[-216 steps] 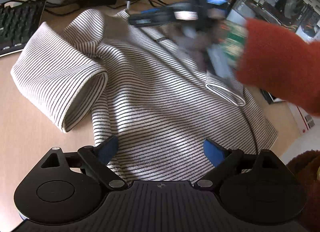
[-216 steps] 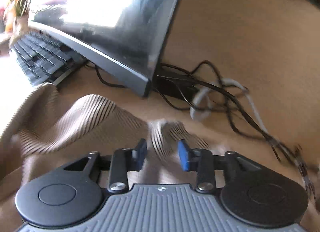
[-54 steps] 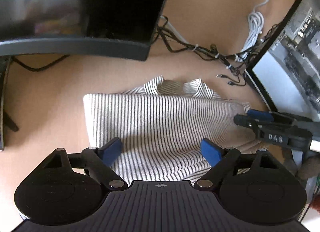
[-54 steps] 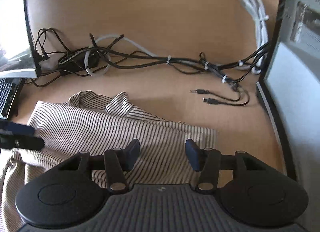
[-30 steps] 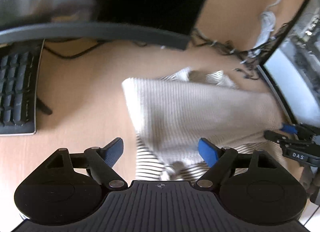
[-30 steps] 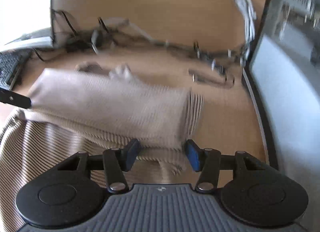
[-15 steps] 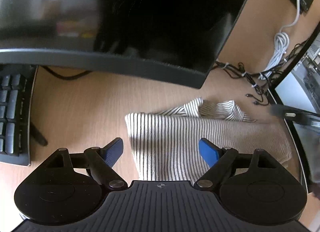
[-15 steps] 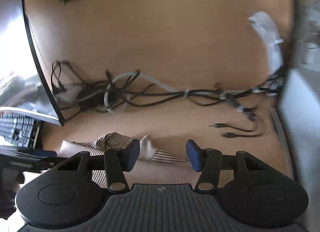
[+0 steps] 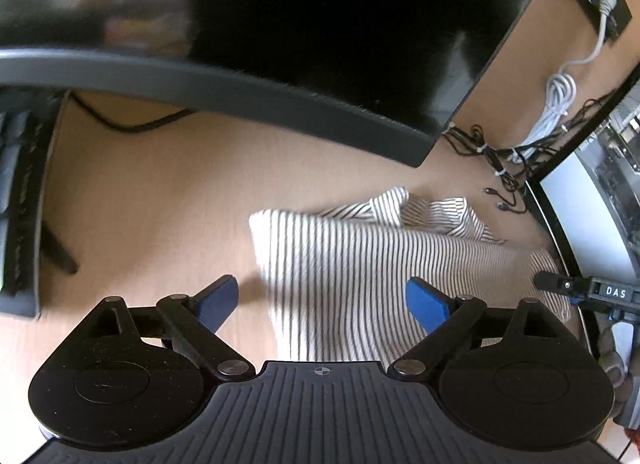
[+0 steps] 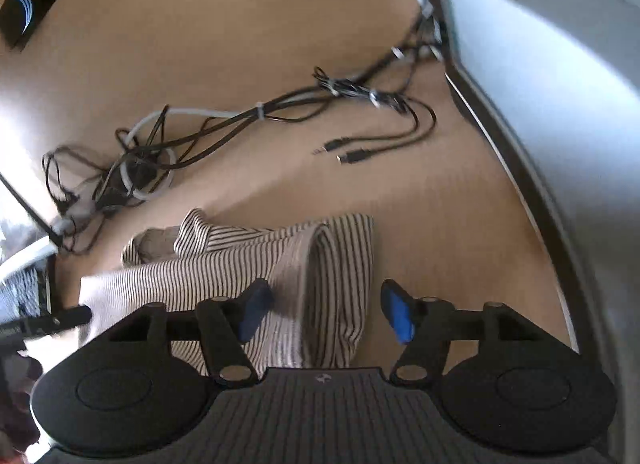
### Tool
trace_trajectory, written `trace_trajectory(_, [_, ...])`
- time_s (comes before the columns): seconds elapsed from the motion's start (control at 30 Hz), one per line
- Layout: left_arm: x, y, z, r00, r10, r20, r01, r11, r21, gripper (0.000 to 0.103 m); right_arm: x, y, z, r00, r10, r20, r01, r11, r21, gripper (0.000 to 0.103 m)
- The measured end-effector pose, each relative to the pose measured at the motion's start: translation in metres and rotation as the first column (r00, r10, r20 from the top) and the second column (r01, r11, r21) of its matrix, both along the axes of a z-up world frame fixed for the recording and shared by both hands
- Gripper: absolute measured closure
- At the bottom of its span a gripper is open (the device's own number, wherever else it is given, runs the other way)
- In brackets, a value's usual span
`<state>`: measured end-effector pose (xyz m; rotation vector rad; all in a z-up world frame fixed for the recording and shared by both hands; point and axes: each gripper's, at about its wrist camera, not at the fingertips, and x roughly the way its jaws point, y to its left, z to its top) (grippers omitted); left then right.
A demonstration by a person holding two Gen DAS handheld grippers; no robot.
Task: Fold clothes
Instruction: 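Grasp the shirt edge with both grippers and fold it over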
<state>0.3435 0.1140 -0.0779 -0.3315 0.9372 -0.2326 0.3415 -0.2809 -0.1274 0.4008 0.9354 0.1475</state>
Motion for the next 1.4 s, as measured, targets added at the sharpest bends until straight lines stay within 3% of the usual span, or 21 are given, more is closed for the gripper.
trace_trajectory(0.1, [0.005,-0.008,-0.002,0.999,-0.003,0.033,0.002,1.000,0.023,0.008,0.011,0.001,-0.003,1.000,-0.013,0.026,0.012,1.000,0.027,0.036])
trace_trajectory(0.23, [0.010,-0.019,-0.006,0.997,-0.024,0.080,0.020,0.999,0.051,0.008,0.034,0.021,-0.003,0.997,0.052,0.048,-0.056,0.995,0.077,0.034])
trace_trajectory(0.27, [0.011,-0.022,-0.007,0.995,-0.033,0.090,0.027,0.998,0.063,0.008,0.038,0.027,-0.004,0.995,0.085,0.053,-0.090,0.993,0.083,0.036])
trace_trajectory(0.3, [0.011,-0.024,-0.007,0.995,-0.038,0.097,0.031,0.997,0.074,0.009,0.043,0.034,-0.005,0.991,0.119,0.059,-0.123,0.989,0.087,0.047])
trace_trajectory(0.33, [0.011,-0.027,-0.008,0.994,-0.044,0.104,0.035,0.996,0.085,0.018,0.047,0.040,-0.005,0.987,0.149,0.063,-0.154,0.986,0.070,0.059])
trace_trajectory(0.37, [0.011,-0.028,-0.007,0.993,-0.046,0.109,0.036,0.995,0.090,0.027,0.050,0.047,-0.005,0.982,0.179,0.066,-0.183,0.982,0.052,0.061])
trace_trajectory(0.43, [0.011,-0.026,-0.007,0.993,-0.041,0.111,0.032,0.996,0.086,0.056,0.052,0.055,-0.001,0.974,0.212,0.083,-0.213,0.977,0.003,0.072])
trace_trajectory(0.5, [0.009,-0.022,-0.003,0.993,-0.034,0.116,0.026,0.997,0.074,0.068,0.047,0.060,0.009,0.964,0.242,0.113,-0.239,0.970,-0.038,0.075])
trace_trajectory(0.6, [-0.008,-0.013,0.017,0.986,-0.063,0.157,0.052,0.996,0.074,0.079,0.023,0.064,0.038,0.928,0.310,0.207,-0.295,0.950,-0.101,0.077])
trace_trajectory(0.73, [-0.047,-0.005,0.053,0.962,-0.151,0.227,0.134,0.987,0.088,0.082,-0.029,0.071,0.081,0.862,0.404,0.306,-0.369,0.914,-0.165,0.078])
trace_trajectory(0.8, [-0.069,-0.003,0.068,0.947,-0.200,0.253,0.180,0.979,0.099,0.085,-0.058,0.079,0.096,0.828,0.458,0.324,-0.409,0.888,-0.211,0.078])
trace_trajectory(0.9, [-0.101,0.003,0.068,0.937,-0.261,0.233,0.243,0.964,0.106,0.091,-0.106,0.096,0.105,0.778,0.551,0.301,-0.461,0.827,-0.321,0.079])
trace_trajectory(1.0, [-0.134,0.018,0.056,0.929,-0.322,0.183,0.301,0.944,0.132,0.090,-0.159,0.118,0.093,0.752,0.625,0.207,-0.530,0.761,-0.374,0.080])
trace_trajectory(1.1, [-0.154,0.047,0.046,0.941,-0.311,0.134,0.303,0.950,0.078,0.088,-0.204,0.142,0.065,0.734,0.673,0.090,-0.585,0.694,-0.420,0.083])
trace_trajectory(1.13, [-0.160,0.057,0.044,0.945,-0.303,0.121,0.298,0.953,0.055,0.082,-0.218,0.148,0.055,0.732,0.680,0.054,-0.597,0.677,-0.430,0.086])
trace_trajectory(1.17, [-0.161,0.066,0.044,0.951,-0.285,0.117,0.284,0.959,0.029,0.076,-0.228,0.151,0.046,0.747,0.664,0.033,-0.590,0.684,-0.429,0.087])
trace_trajectory(1.23, [-0.156,0.087,0.049,0.965,-0.230,0.122,0.237,0.970,-0.045,0.051,-0.240,0.154,0.037,0.773,0.635,0.023,-0.560,0.698,-0.445,0.087])
trace_trajectory(1.3, [-0.148,0.102,0.059,0.973,-0.184,0.137,0.200,0.973,-0.114,0.044,-0.246,0.152,0.035,0.804,0.594,0.027,-0.524,0.729,-0.441,0.087])
trace_trajectory(1.4, [-0.129,0.115,0.074,0.978,-0.133,0.163,0.162,0.971,-0.177,0.021,-0.251,0.153,0.038,0.832,0.553,0.029,-0.490,0.759,-0.430,0.088])
